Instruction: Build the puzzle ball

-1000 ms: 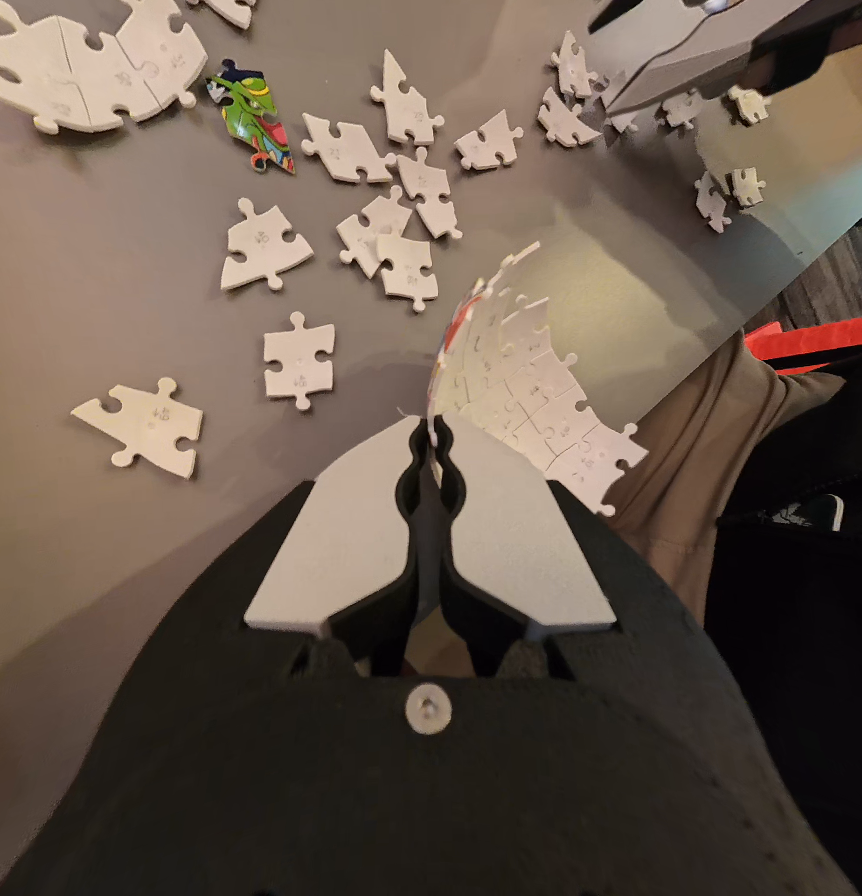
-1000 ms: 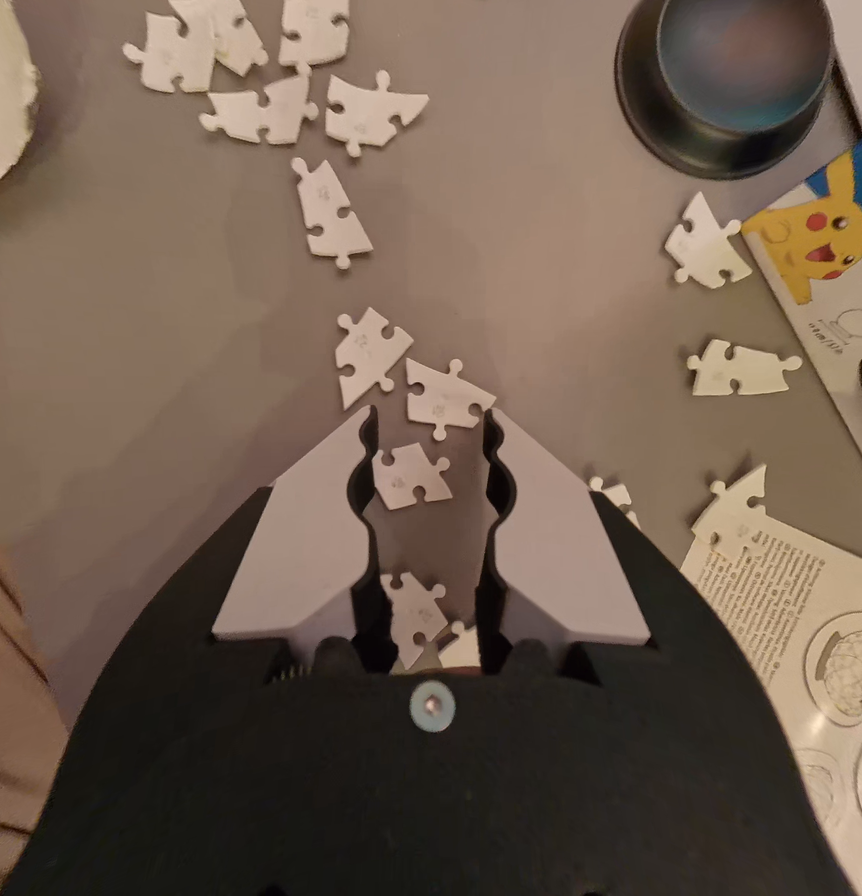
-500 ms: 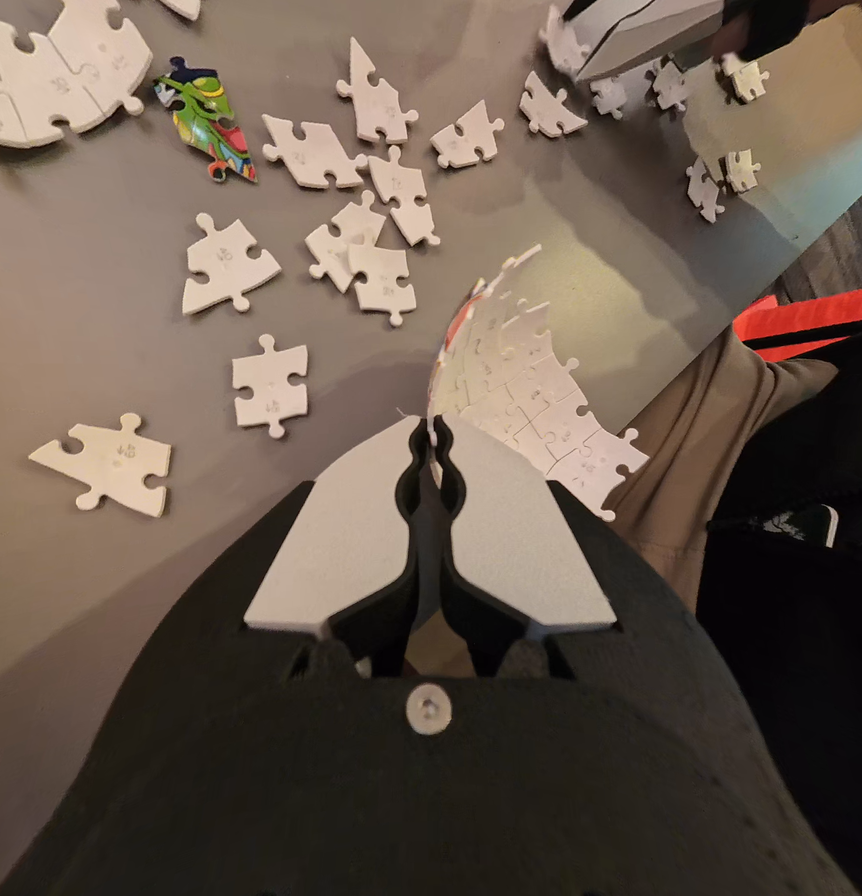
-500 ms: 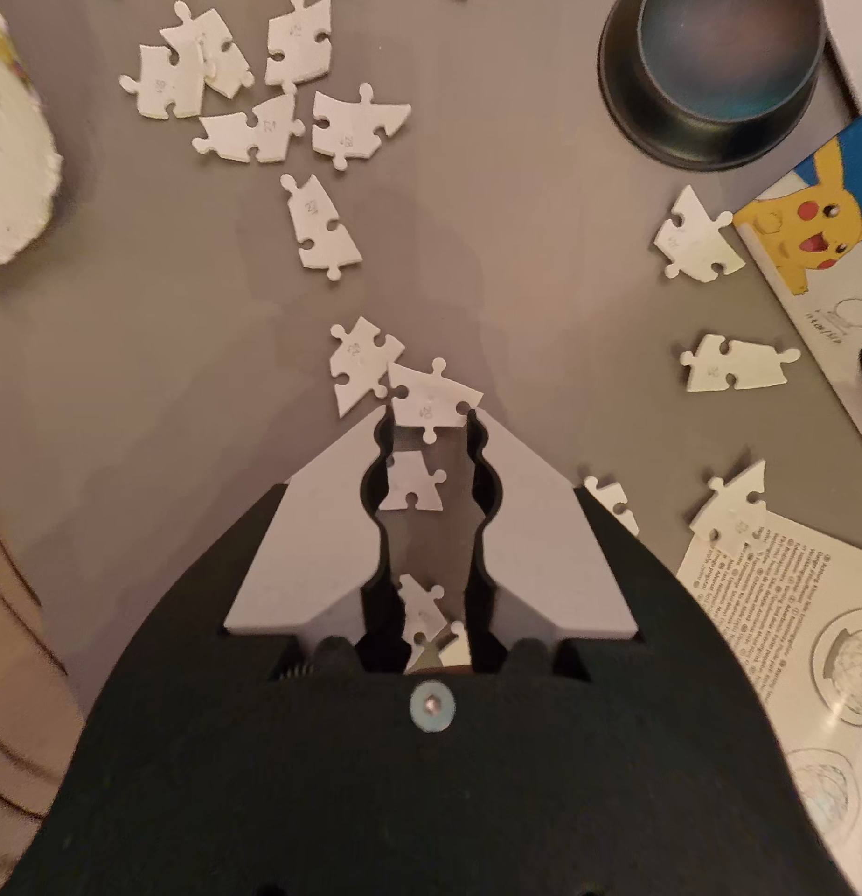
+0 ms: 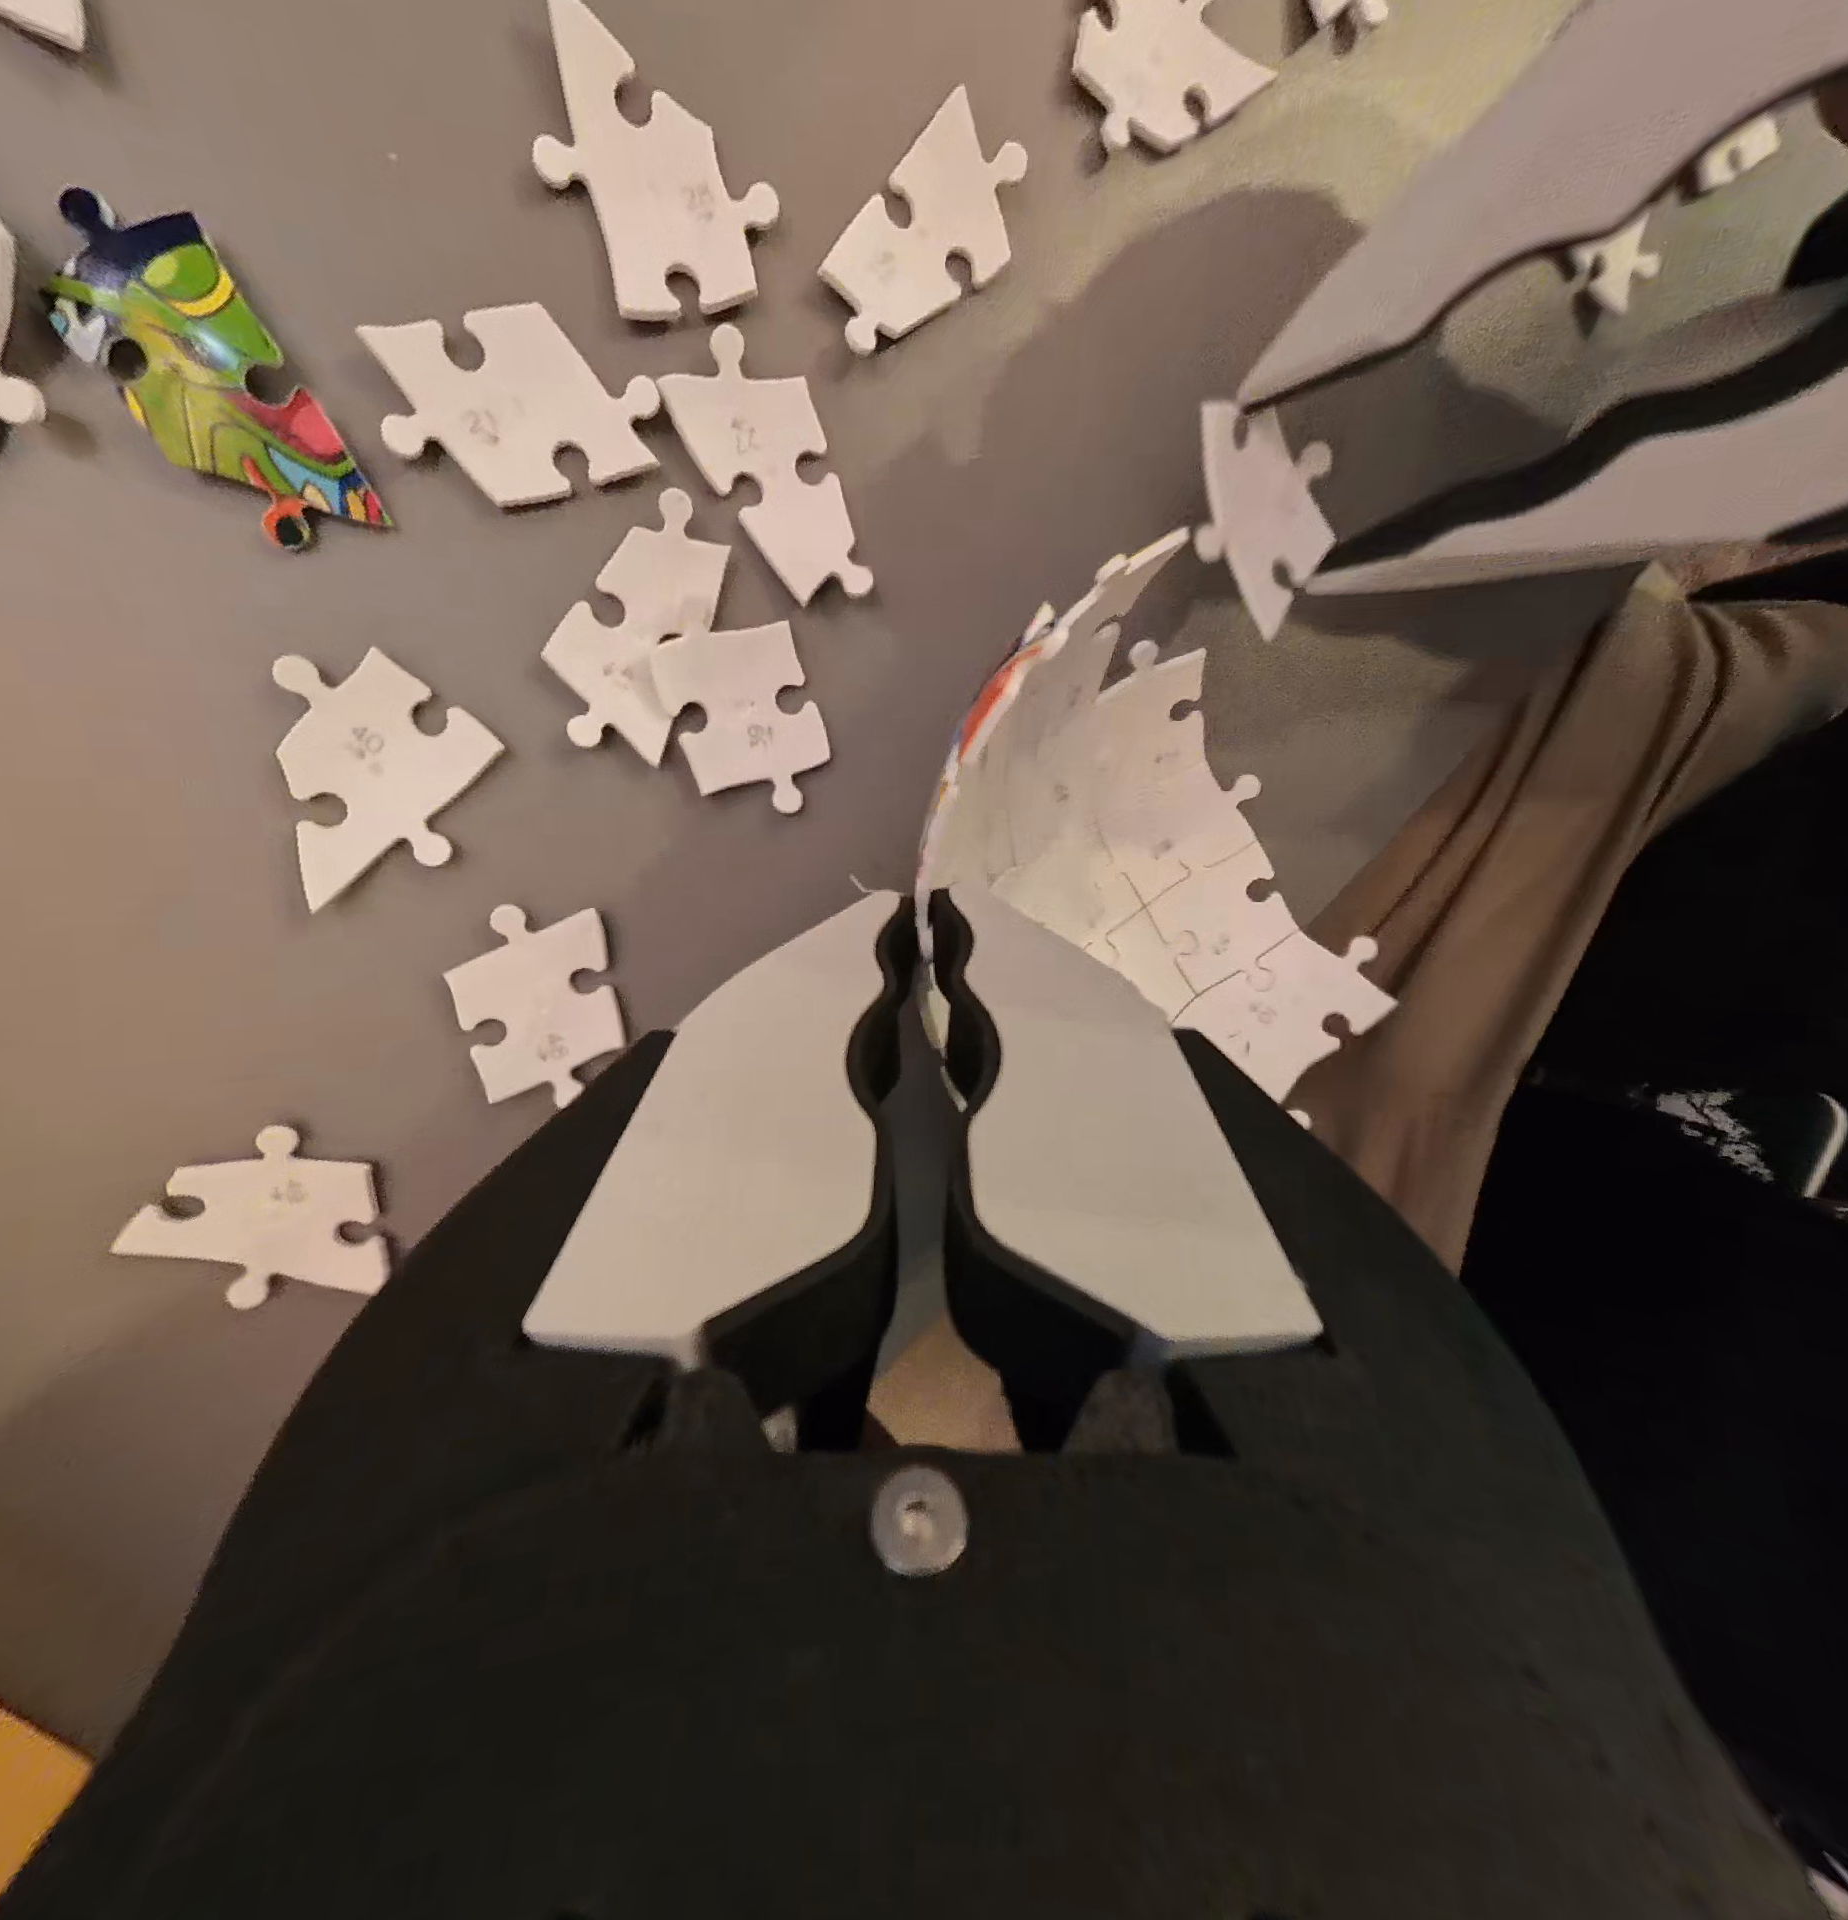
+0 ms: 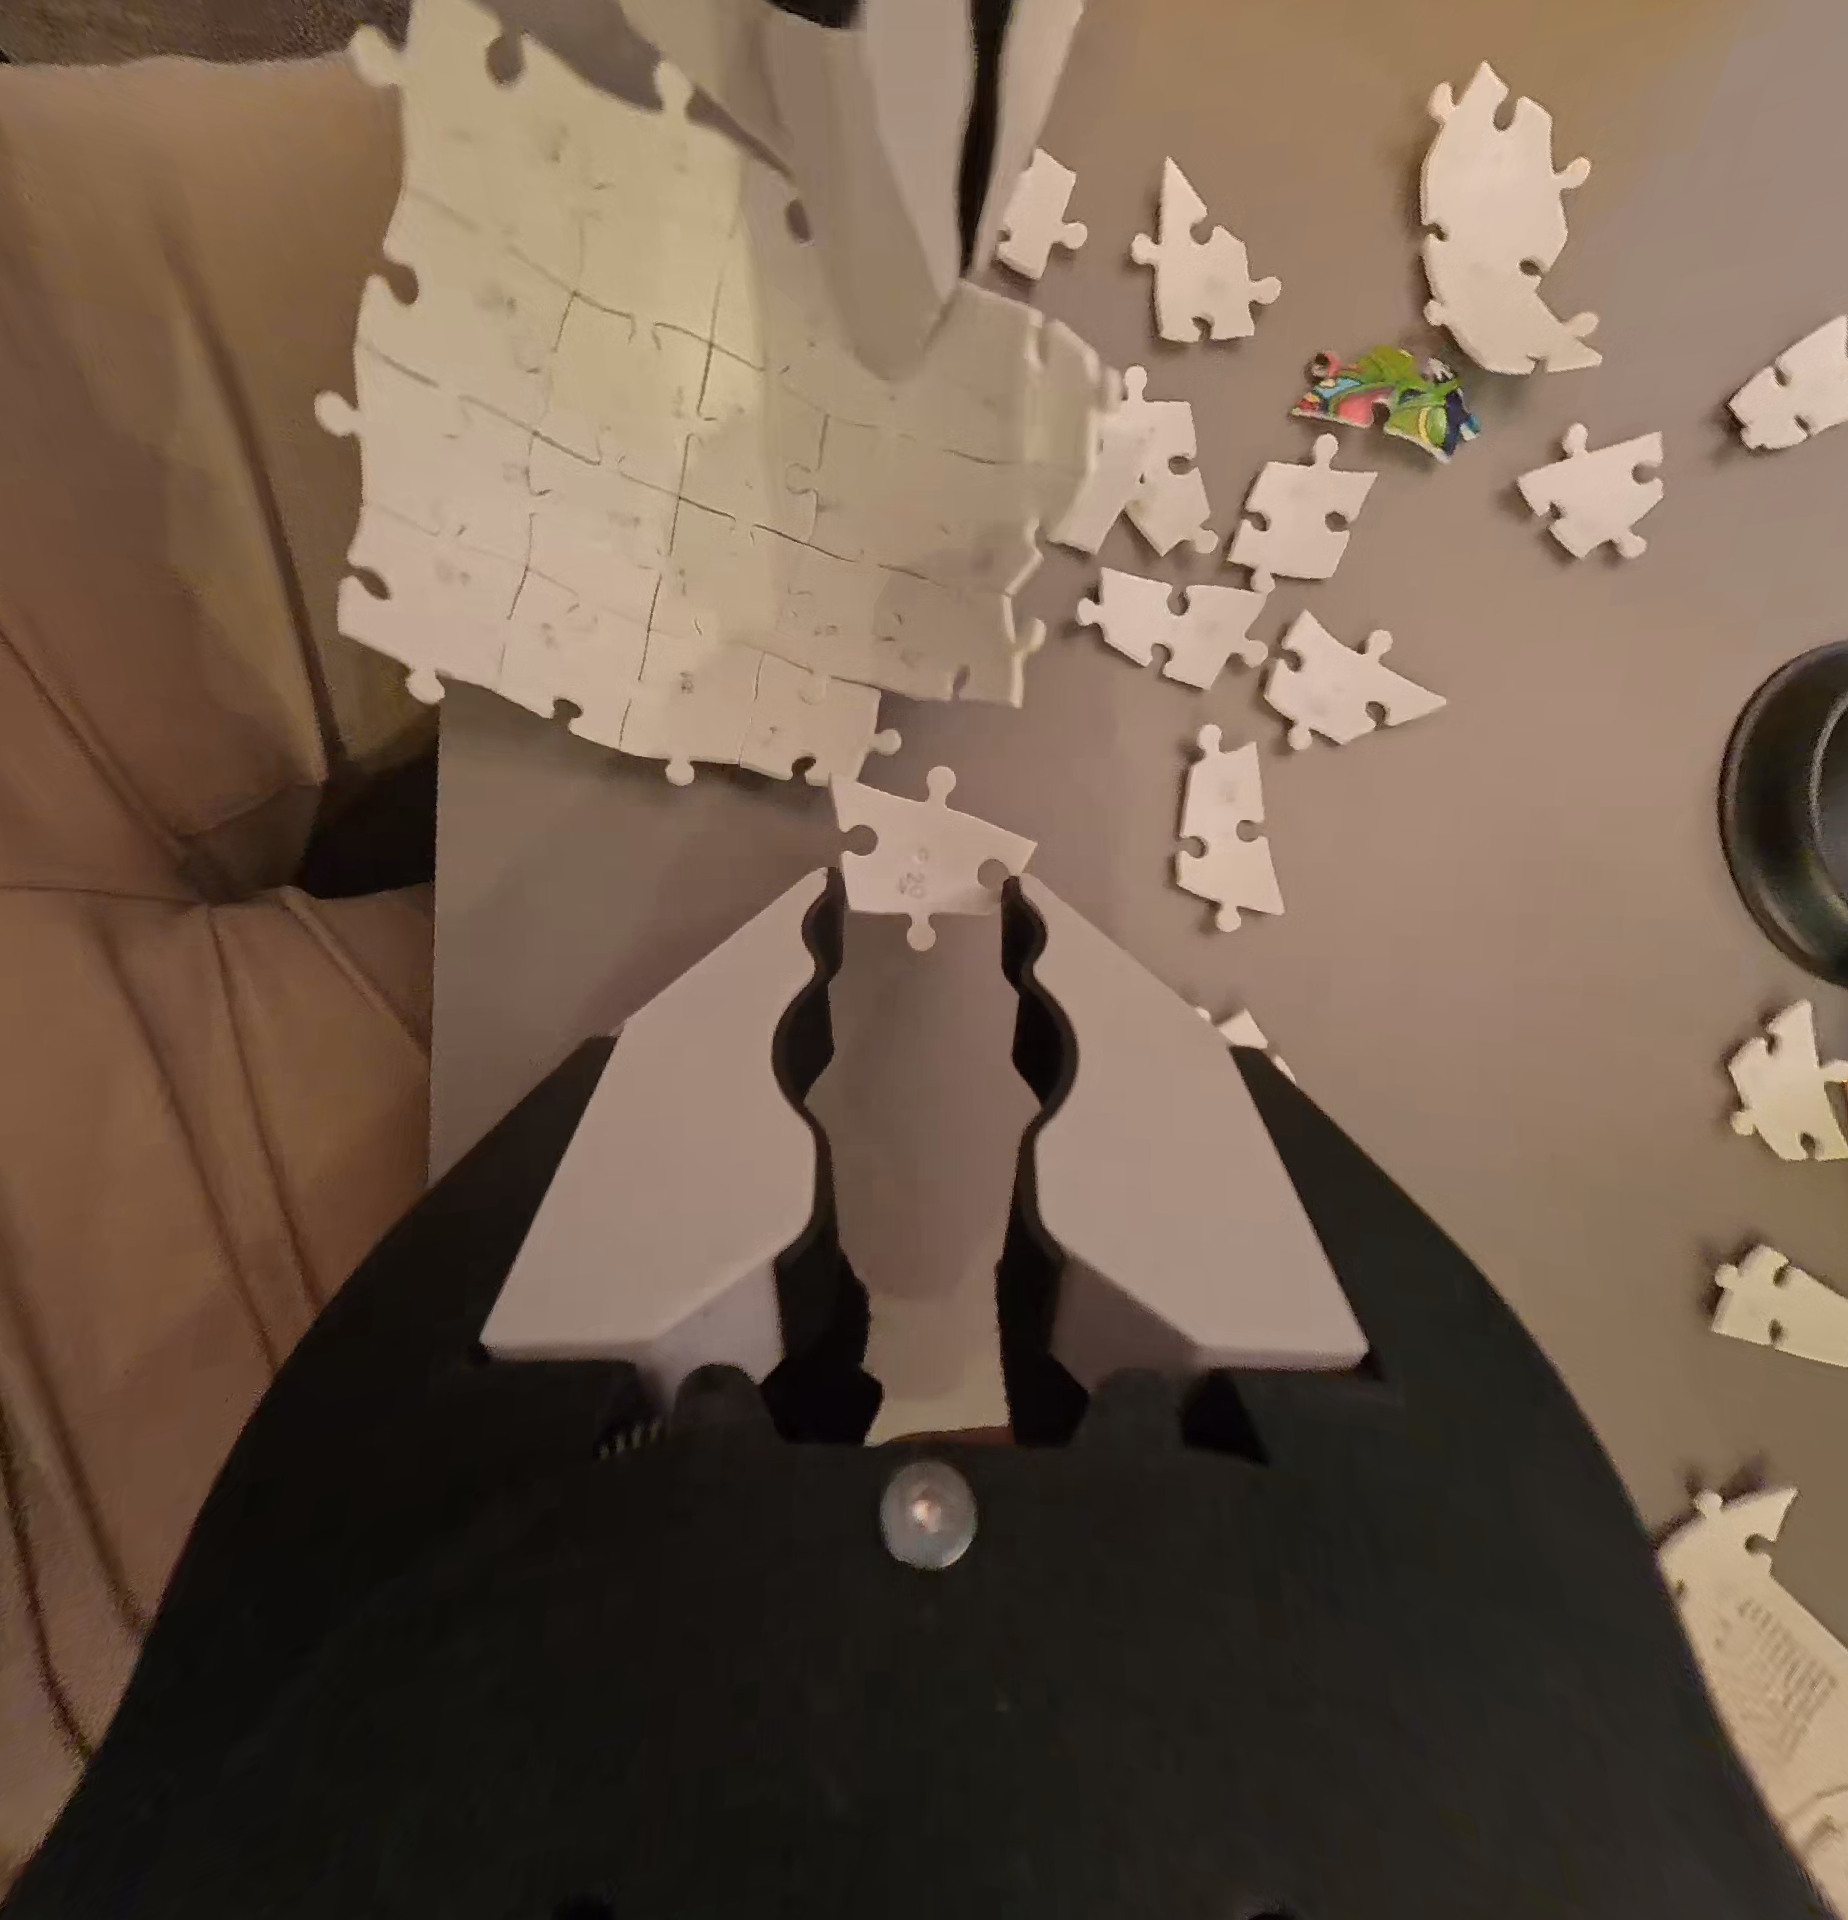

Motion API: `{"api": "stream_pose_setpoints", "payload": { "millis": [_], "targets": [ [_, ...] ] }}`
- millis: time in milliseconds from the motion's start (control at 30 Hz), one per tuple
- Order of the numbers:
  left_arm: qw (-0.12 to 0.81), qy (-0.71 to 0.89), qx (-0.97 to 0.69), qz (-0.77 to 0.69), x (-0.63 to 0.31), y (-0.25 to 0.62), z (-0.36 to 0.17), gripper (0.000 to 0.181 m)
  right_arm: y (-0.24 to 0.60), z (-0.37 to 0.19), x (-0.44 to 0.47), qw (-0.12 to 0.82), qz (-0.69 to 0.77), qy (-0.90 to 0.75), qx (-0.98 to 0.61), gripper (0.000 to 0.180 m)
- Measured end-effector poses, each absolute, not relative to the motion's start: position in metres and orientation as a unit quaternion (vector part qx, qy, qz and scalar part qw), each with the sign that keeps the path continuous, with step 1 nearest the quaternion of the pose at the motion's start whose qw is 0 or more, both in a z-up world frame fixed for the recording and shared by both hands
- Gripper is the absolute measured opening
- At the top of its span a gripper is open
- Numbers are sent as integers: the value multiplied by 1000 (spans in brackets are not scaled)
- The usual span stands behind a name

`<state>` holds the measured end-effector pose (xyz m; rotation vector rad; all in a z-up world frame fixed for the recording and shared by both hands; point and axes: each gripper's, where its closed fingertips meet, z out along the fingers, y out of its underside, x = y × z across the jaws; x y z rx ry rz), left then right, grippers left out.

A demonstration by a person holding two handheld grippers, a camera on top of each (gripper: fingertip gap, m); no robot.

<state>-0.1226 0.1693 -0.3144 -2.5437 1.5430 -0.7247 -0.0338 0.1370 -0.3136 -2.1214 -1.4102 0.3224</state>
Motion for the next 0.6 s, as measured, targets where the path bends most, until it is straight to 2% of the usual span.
{"api": "stream_pose_setpoints", "payload": {
  "millis": [333, 600],
  "targets": [
    [-36, 525, -828, -195, -105, 174, -314, 3, 139, -316, -39, 304, 82, -505, -803, 29],
    [-56, 518, -834, -185, -98, 173, -318, 3, 144, -326, -31, 292, 64, -465, -833, 29]
  ]
}}
